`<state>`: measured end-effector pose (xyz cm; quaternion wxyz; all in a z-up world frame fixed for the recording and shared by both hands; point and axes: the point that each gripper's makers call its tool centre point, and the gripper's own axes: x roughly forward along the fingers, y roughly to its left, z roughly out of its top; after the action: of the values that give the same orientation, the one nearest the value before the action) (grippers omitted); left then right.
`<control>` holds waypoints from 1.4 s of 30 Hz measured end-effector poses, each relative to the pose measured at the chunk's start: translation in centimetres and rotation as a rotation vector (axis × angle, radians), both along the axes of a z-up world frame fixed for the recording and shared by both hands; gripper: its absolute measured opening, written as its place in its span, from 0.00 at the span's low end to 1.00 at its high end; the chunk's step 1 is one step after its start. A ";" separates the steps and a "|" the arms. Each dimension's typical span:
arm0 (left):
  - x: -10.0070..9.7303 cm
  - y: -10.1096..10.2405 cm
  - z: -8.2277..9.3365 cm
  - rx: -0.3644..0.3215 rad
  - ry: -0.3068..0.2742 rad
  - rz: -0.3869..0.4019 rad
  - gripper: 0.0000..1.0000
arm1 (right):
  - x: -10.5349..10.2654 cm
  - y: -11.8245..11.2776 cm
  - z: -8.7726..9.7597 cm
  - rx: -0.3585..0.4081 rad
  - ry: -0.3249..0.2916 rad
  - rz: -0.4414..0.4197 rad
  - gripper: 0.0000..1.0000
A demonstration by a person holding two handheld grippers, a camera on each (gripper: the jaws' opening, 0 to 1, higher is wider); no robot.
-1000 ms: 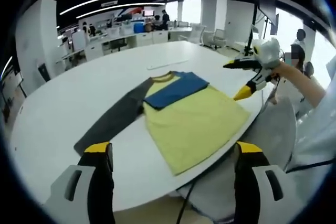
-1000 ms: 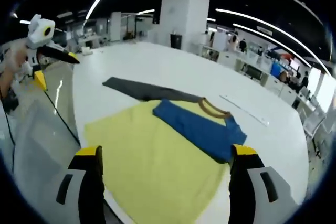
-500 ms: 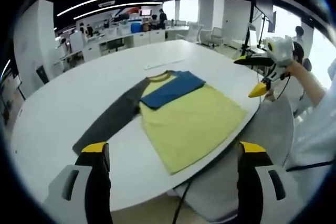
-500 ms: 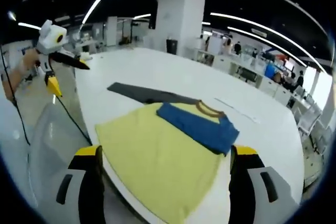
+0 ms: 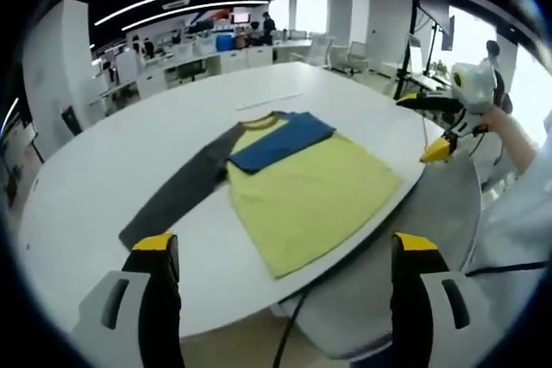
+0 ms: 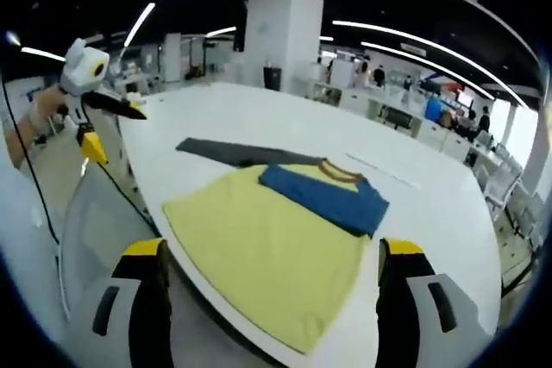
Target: Fold the garment on the visible template until the final outline fits inside the template.
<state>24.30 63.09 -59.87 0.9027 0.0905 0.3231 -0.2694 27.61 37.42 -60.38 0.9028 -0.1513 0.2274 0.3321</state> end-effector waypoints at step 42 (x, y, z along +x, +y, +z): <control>2.9 2.4 -1.4 0.008 0.080 -0.006 1.00 | -1.3 -2.0 -0.7 -0.033 0.042 -0.060 1.00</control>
<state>27.19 65.49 -61.23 0.8879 0.0845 0.3596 -0.2743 26.32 35.47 -61.12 0.9047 -0.1524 0.2563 0.3041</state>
